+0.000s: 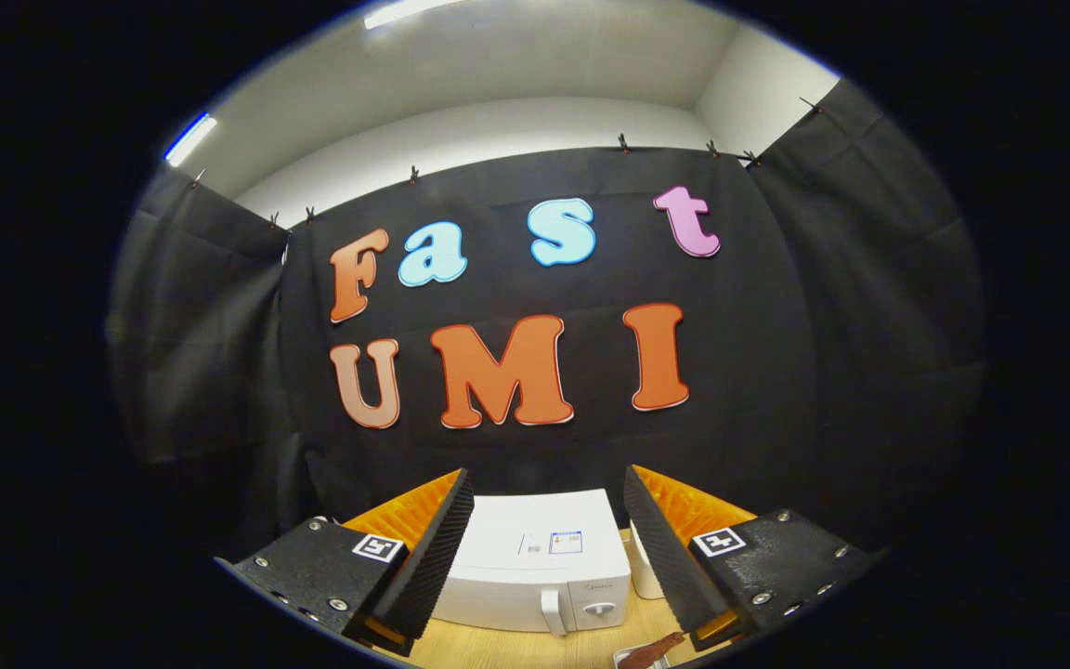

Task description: Open the microwave, put the food inside, and close the microwave door.

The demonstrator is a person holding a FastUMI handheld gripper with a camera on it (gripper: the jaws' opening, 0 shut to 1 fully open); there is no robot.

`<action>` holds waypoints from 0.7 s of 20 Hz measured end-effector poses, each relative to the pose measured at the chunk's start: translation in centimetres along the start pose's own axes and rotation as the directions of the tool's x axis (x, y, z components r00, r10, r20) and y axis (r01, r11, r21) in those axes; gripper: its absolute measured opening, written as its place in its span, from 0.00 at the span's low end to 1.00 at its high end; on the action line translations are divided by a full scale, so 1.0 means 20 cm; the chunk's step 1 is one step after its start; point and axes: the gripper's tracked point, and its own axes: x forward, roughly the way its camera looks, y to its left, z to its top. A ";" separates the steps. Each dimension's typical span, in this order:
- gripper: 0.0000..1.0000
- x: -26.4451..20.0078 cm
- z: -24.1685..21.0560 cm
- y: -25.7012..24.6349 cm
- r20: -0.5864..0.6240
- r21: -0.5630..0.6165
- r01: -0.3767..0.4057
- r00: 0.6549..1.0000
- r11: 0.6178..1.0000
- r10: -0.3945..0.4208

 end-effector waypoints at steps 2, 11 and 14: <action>0.97 0.02 -0.15 0.03 -0.042 -0.019 -0.010 0.999 1.000 0.009; 0.91 0.14 -0.82 0.03 -0.273 -0.021 0.011 0.962 1.000 -0.017; 0.88 0.18 -0.97 0.05 -0.317 -0.041 -0.002 0.949 0.999 -0.011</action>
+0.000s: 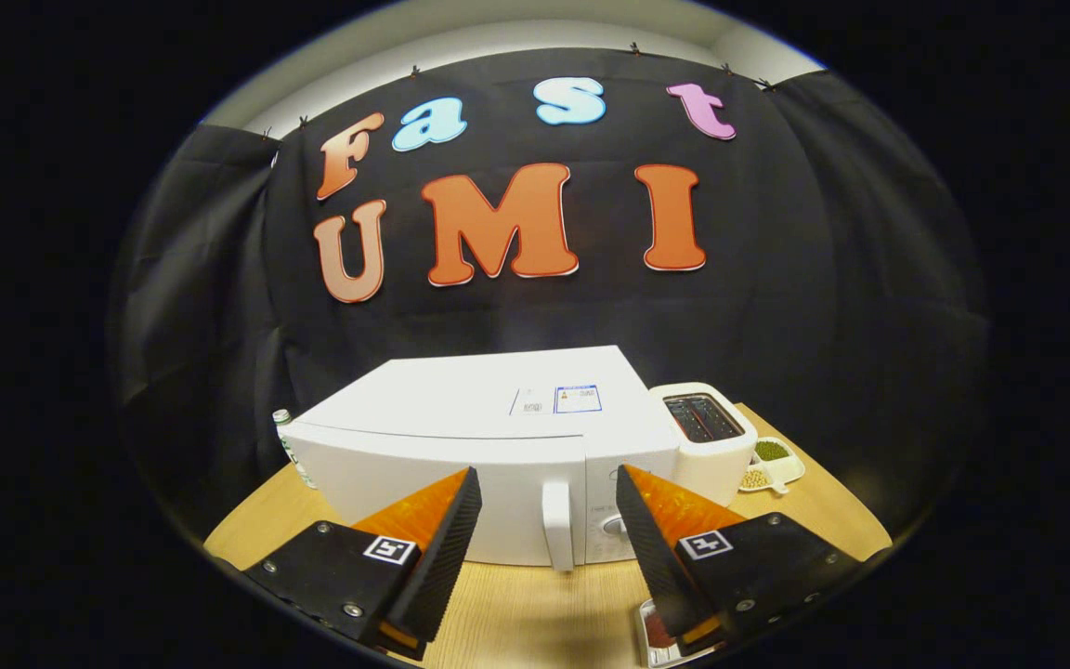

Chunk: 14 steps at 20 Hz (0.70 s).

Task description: Open the microwave, put the food inside, and close the microwave door.

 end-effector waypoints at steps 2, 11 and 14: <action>0.84 0.06 -0.09 0.02 -0.027 -0.026 -0.007 1.000 1.000 0.006; 0.58 0.29 -0.33 -0.02 -0.129 -0.098 0.026 0.991 0.995 -0.039; 0.40 0.34 -0.36 -0.05 -0.143 -0.106 0.044 0.988 0.993 -0.059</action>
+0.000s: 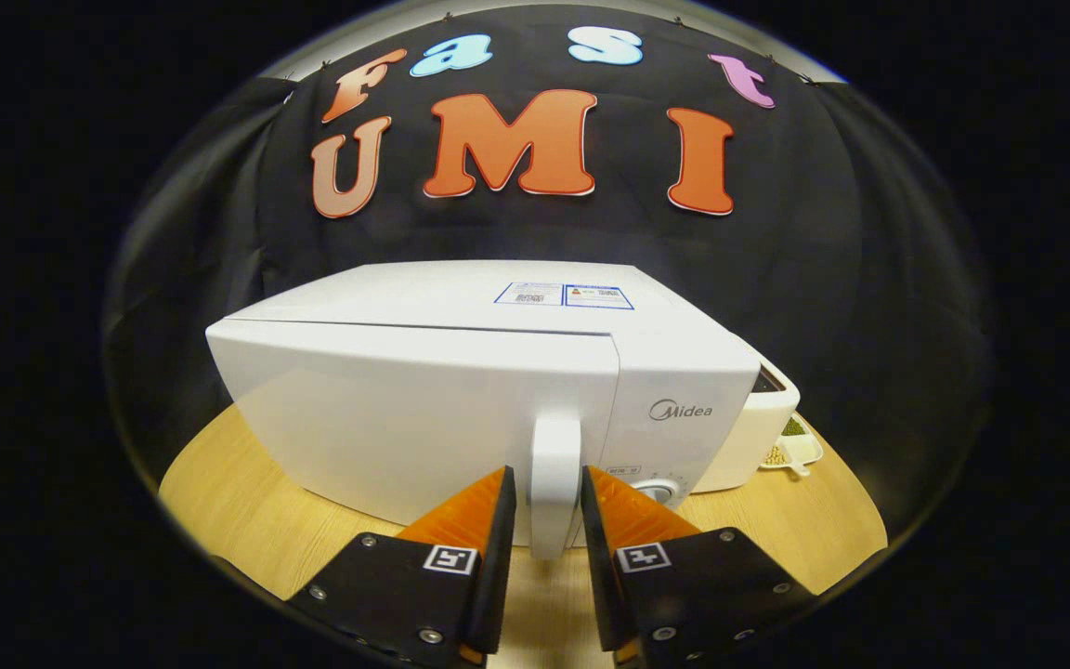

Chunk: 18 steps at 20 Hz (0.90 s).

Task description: Open the microwave, put the food inside, and close the microwave door.

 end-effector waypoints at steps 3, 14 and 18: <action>0.29 0.02 -0.03 0.01 -0.032 0.036 0.024 0.999 0.999 -0.023; 0.14 -0.01 -0.04 0.01 -0.051 0.065 0.064 0.997 0.996 -0.061; 0.14 -0.02 -0.03 0.01 -0.049 0.058 0.078 0.996 0.995 -0.075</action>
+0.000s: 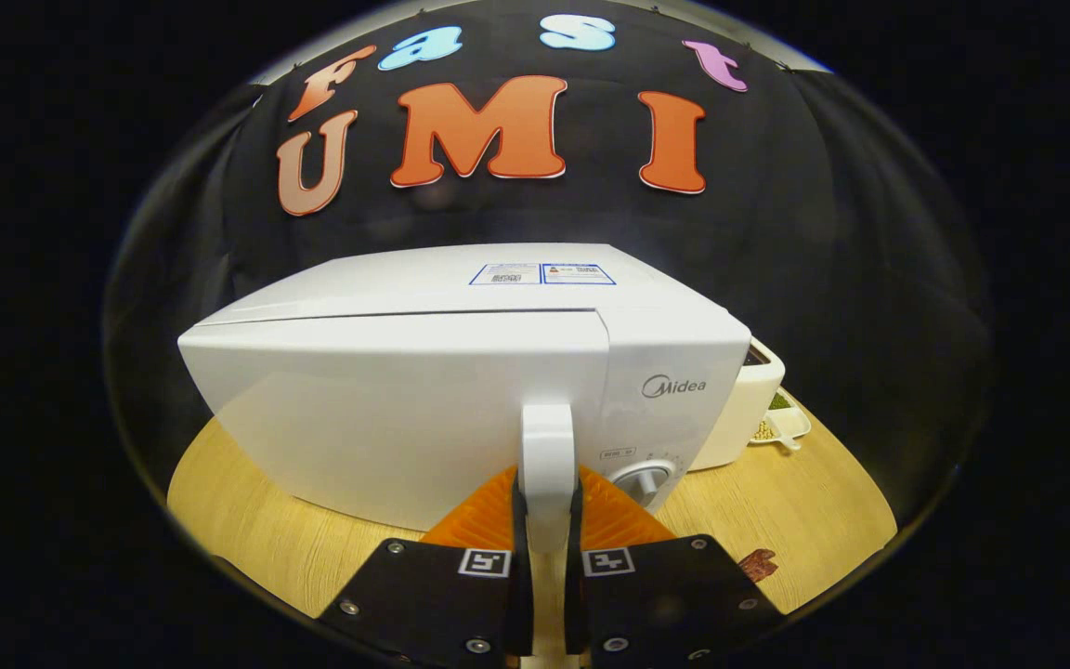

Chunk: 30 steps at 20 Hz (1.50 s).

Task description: Open the microwave, put the food inside, and close the microwave door.

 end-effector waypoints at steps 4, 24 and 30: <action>0.14 -0.01 0.00 0.00 -0.002 0.012 0.022 1.000 1.000 -0.022; 0.11 -0.44 -0.20 0.11 0.061 -0.038 0.046 0.997 0.998 -0.043; 0.12 -0.74 -0.36 0.31 0.036 -0.058 -0.088 0.995 0.994 0.091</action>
